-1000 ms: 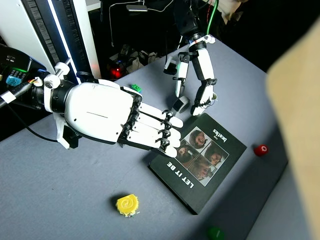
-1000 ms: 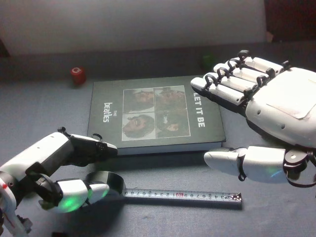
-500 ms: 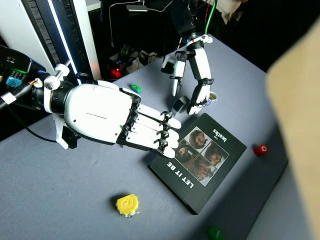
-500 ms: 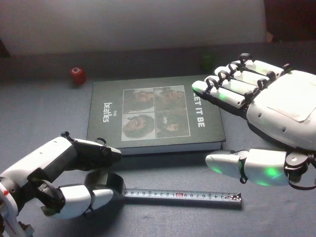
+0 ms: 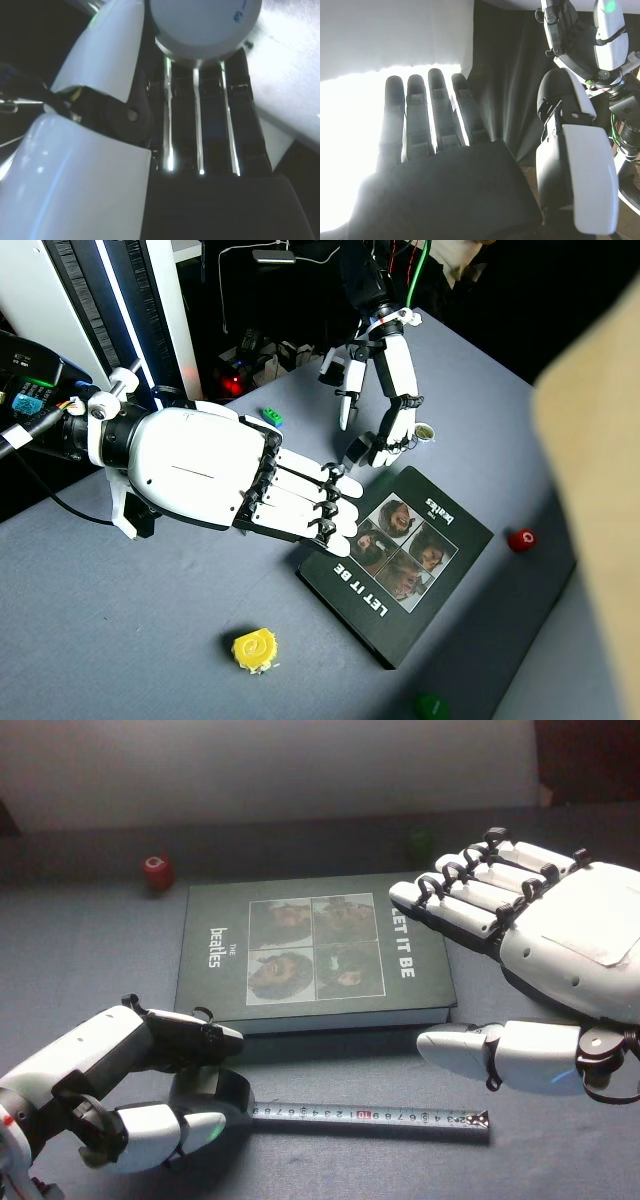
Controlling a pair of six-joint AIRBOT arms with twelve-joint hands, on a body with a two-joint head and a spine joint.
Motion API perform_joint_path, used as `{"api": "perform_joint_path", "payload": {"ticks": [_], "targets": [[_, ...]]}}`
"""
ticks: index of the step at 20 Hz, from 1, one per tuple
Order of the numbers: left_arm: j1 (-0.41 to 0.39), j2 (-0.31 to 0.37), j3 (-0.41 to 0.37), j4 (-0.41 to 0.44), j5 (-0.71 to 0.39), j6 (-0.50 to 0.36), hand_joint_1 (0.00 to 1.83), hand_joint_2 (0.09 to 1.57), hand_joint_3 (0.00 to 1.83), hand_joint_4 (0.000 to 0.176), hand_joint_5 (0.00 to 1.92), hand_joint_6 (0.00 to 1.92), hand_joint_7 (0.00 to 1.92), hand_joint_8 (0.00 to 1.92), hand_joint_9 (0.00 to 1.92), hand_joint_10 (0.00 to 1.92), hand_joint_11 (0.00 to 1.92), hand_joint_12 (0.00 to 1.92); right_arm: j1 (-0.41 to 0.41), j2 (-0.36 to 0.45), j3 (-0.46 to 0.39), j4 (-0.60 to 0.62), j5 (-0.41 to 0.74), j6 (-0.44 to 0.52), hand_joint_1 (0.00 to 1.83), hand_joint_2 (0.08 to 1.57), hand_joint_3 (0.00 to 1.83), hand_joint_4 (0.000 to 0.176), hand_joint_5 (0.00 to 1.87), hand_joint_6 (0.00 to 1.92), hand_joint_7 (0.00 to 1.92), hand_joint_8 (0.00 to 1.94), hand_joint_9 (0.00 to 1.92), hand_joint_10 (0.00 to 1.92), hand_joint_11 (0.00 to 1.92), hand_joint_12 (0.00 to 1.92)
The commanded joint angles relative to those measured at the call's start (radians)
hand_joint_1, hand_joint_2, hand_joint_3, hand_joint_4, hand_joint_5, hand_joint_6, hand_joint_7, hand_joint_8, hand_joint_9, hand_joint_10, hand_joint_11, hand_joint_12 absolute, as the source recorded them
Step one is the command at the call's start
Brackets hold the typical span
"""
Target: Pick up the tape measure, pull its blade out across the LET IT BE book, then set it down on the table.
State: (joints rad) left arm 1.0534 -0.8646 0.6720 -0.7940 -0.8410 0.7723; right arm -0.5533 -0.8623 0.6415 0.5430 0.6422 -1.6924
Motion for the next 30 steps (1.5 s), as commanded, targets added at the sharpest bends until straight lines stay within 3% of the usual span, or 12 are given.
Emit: {"api": "perform_joint_path", "payload": {"ticks": [1,10,20,30], "targets": [[-0.004,-0.006,-0.001,0.042,-0.096,-0.009,1.24,1.1,0.0,0.0,0.7,0.0,0.69,0.01,0.59,0.01,0.34,0.61,0.011,0.002,-0.001,-0.036,0.108,0.002,0.05,1.14,0.0,0.0,0.04,0.0,0.14,0.0,0.1,0.0,0.0,0.39],[0.039,-0.041,0.02,0.072,-0.141,0.002,1.24,1.09,0.0,0.0,0.68,0.0,0.64,0.0,0.56,0.0,0.3,0.6,0.022,0.002,-0.005,-0.037,0.128,0.015,0.05,1.14,0.0,0.0,0.05,0.0,0.14,0.0,0.11,0.0,0.0,0.39],[0.009,-0.058,0.037,0.059,-0.141,0.103,1.25,1.08,0.0,0.0,0.7,0.0,0.68,0.02,0.58,0.01,0.33,0.61,0.025,0.003,-0.021,-0.056,0.139,0.041,0.06,1.14,0.0,0.0,0.05,0.0,0.14,0.0,0.1,0.0,0.0,0.36],[0.025,-0.076,0.053,0.056,-0.141,0.146,1.26,1.08,0.0,0.0,0.68,0.0,0.65,0.0,0.57,0.0,0.31,0.6,0.028,0.004,-0.028,-0.057,0.147,0.048,0.07,1.13,0.0,0.0,0.08,0.01,0.14,0.0,0.1,0.0,0.0,0.39]]}}
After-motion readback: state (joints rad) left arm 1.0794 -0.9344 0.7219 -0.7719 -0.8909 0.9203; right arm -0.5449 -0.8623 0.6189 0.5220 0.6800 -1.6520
